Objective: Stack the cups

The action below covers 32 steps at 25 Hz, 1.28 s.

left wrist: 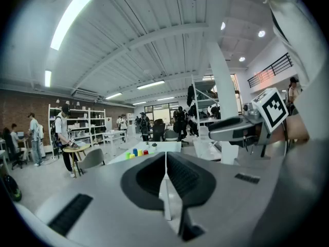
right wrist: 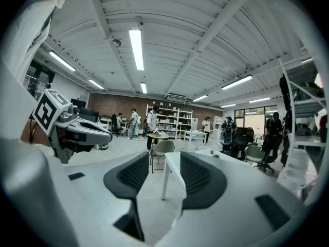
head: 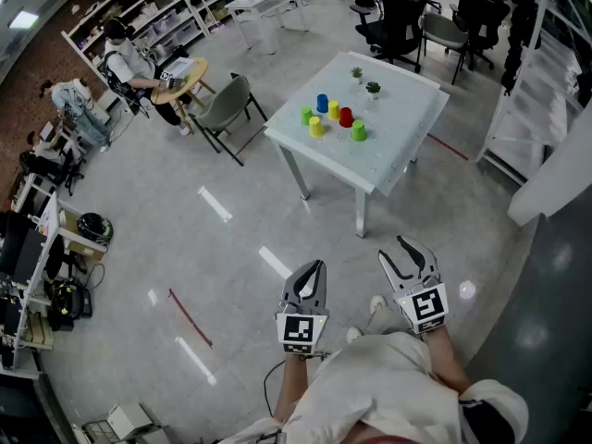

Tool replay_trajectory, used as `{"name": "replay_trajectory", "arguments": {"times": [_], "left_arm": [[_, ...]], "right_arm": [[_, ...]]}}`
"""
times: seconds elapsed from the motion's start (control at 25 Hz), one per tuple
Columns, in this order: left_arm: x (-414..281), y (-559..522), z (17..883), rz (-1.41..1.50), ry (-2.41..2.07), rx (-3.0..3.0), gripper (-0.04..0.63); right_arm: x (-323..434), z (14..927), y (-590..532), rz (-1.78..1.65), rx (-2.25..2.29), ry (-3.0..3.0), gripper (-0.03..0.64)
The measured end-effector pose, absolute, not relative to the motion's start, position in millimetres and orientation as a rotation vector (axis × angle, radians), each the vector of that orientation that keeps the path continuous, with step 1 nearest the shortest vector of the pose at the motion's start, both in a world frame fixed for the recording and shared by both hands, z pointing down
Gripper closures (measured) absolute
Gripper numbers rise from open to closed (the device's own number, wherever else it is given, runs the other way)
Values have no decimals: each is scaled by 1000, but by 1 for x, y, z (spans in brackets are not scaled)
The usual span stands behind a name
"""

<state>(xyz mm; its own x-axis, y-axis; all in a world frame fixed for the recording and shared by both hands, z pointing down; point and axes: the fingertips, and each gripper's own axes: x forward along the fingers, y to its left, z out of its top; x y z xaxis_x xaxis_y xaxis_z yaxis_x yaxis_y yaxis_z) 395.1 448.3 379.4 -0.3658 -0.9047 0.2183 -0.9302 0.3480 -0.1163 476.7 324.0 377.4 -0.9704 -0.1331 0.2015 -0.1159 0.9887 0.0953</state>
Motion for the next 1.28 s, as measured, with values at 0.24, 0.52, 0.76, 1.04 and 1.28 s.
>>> {"name": "replay_trajectory", "arguments": {"times": [0.24,0.52,0.76,1.04,1.28], "left_arm": [[393,423,384,306,-2468,1674,574],[359,372,371,324,-2517,1635,575],[333,339,362,323,-2586,1539,574],[321,299,357,309,-2619,1464,574],[309,279,356,323,-2623,1434,575]], "right_arm": [[465,380,302,-71,174,-2936,414],[416,368,259,-129,53,-2941,424],[385,365,224,-170,-64,-2940,439],[365,365,193,-132,-175,-2919,443],[348,366,170,-93,-203,-2919,449]]}}
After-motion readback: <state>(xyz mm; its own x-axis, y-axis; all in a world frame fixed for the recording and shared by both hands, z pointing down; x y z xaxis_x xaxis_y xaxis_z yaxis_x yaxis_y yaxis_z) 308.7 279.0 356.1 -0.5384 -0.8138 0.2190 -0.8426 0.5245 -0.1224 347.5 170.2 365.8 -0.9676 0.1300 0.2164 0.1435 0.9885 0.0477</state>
